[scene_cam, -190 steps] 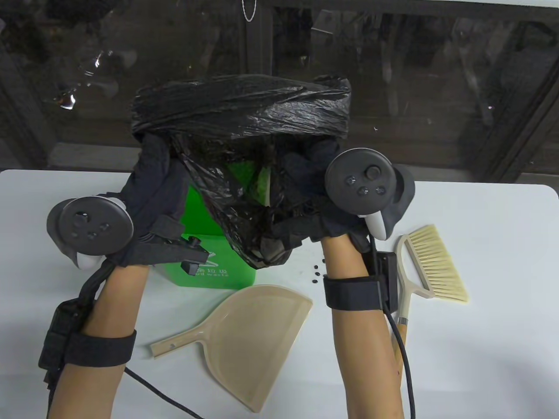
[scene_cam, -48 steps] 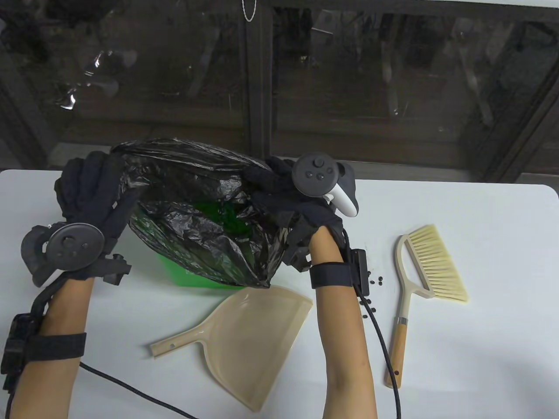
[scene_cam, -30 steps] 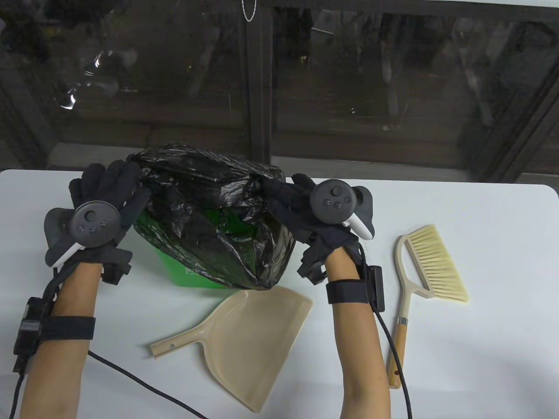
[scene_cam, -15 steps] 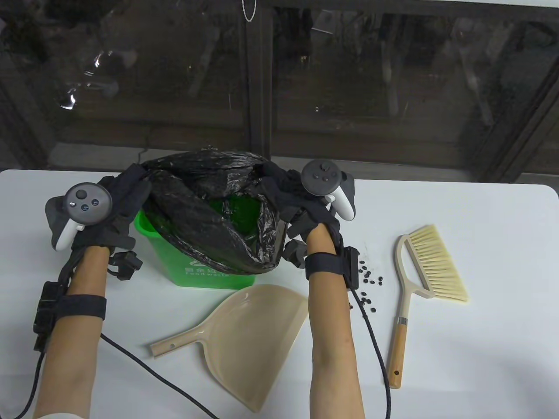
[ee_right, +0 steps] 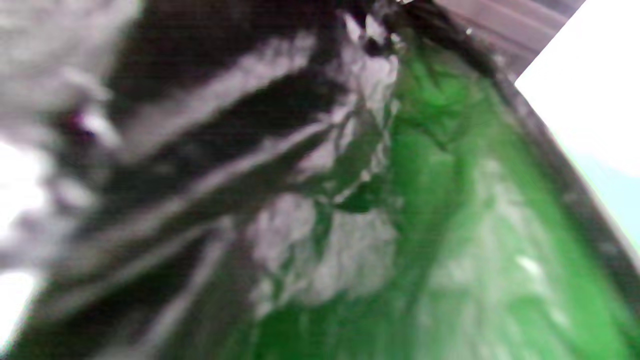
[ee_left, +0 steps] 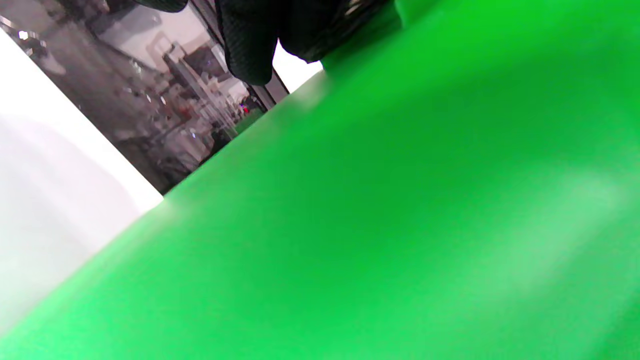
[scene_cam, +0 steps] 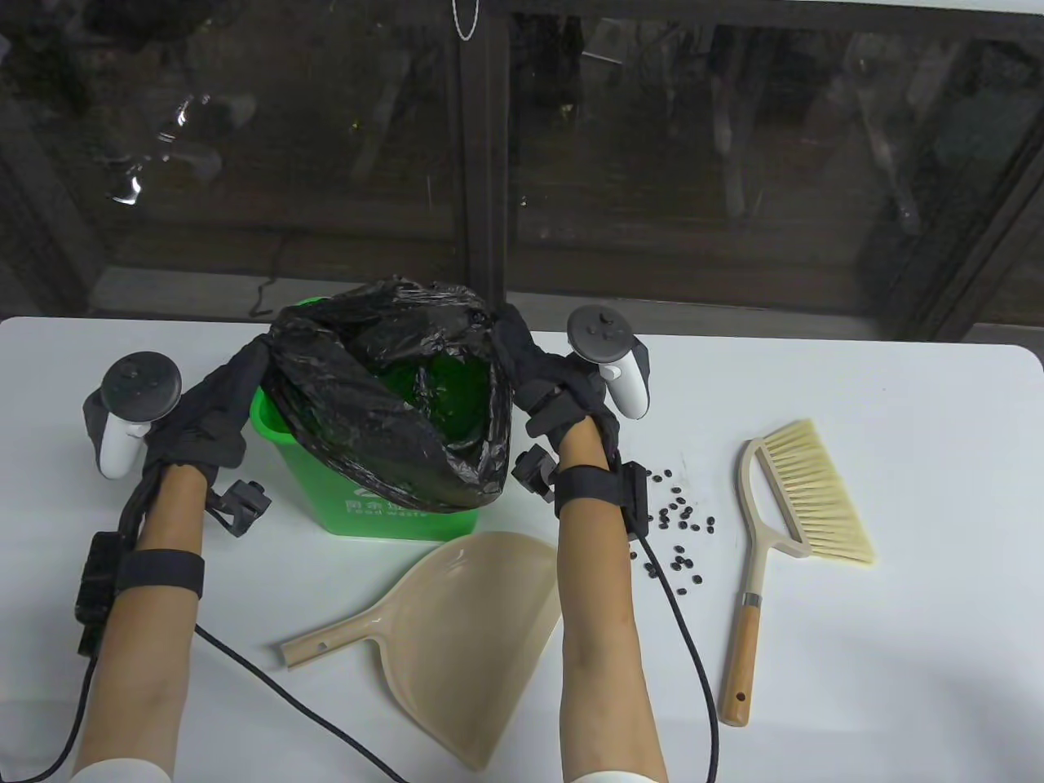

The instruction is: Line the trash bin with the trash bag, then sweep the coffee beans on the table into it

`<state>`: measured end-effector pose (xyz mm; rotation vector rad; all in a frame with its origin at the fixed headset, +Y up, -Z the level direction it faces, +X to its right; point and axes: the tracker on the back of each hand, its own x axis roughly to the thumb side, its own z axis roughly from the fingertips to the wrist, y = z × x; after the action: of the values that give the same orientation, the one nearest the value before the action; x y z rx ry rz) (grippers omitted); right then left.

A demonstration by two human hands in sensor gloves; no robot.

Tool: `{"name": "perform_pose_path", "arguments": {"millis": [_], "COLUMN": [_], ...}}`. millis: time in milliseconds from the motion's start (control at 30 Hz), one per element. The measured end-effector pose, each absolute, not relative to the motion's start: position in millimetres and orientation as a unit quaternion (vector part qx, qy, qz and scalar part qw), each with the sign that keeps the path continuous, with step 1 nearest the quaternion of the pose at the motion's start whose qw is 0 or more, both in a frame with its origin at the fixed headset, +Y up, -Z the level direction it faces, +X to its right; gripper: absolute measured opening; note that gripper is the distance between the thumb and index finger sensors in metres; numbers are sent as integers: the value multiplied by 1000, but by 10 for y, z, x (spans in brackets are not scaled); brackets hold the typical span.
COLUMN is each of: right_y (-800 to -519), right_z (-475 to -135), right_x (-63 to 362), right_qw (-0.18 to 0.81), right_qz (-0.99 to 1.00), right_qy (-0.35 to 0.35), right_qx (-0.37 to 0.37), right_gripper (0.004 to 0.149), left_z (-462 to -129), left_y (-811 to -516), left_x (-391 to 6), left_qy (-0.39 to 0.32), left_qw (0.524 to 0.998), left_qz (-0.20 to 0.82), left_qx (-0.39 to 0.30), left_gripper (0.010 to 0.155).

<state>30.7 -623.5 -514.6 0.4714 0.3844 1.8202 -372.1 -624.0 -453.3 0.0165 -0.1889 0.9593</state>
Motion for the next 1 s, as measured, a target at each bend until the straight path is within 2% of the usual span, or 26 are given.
{"name": "perform_pose_path", "arguments": {"millis": [167, 433, 667, 733, 867, 1000], "right_y": [-6384, -6732, -6922, -6913, -6826, -6686], "right_z": [-5168, -5163, -5138, -5116, -5017, -4873], "right_x": [254, 200, 169, 195, 323, 510], "right_qw": [599, 667, 655, 659, 669, 672], "right_qz": [753, 686, 695, 695, 699, 709], "right_qy": [187, 220, 244, 237, 193, 143], "right_qx": [200, 189, 170, 165, 161, 157], "right_gripper": [87, 89, 87, 87, 85, 84], "left_z": [-4545, -4530, -4475, -4412, -4199, -3990], "left_y": [-6361, -6555, -6622, -6592, -6380, -6091], "left_x": [-3710, -3716, -3756, -3801, -3914, -3915], "left_qy": [-104, -101, -91, -82, -48, -62], "left_qw": [850, 832, 852, 856, 859, 865], "left_qz": [517, 544, 513, 509, 501, 480], "left_qx": [-11, -34, -51, -32, 90, 133], "left_gripper": [75, 73, 72, 72, 70, 71]}}
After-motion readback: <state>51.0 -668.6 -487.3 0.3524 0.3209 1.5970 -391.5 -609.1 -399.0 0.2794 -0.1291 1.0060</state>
